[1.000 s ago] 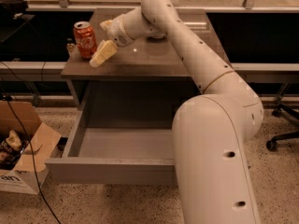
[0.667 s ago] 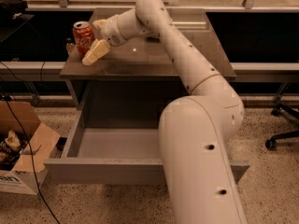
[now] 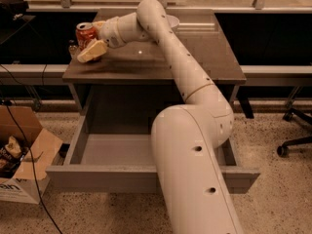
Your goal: Place coke can into top drawer
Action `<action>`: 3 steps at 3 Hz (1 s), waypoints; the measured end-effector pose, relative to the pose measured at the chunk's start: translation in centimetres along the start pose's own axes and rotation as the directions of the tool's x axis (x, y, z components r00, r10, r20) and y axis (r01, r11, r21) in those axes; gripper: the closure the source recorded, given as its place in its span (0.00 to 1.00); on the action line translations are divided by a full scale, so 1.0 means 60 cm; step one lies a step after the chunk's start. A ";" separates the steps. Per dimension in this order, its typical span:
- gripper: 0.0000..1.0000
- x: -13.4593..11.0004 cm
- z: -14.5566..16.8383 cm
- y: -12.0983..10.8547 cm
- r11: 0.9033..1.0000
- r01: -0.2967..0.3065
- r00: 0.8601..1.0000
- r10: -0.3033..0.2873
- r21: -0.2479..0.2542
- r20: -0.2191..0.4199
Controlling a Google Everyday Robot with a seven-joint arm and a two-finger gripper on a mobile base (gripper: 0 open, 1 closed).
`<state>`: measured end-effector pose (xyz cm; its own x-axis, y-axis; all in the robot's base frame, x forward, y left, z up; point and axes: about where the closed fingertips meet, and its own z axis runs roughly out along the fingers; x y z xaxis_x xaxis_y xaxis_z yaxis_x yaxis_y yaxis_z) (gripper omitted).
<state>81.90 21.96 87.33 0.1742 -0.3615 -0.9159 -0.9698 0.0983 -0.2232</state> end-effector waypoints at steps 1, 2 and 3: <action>0.41 -0.008 0.013 -0.008 1.000 -0.008 1.000 0.008 0.007 0.028; 0.64 -0.018 0.011 -0.015 1.000 -0.005 0.999 0.004 0.020 0.038; 0.88 -0.027 -0.022 -0.023 0.999 -0.003 1.000 0.002 0.051 0.029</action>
Offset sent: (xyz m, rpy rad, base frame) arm 0.0140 0.0020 0.0227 0.0569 -0.0241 -0.0340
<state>82.71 21.19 89.56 0.1772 -0.3344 -0.9256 -0.9603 0.1471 -0.2369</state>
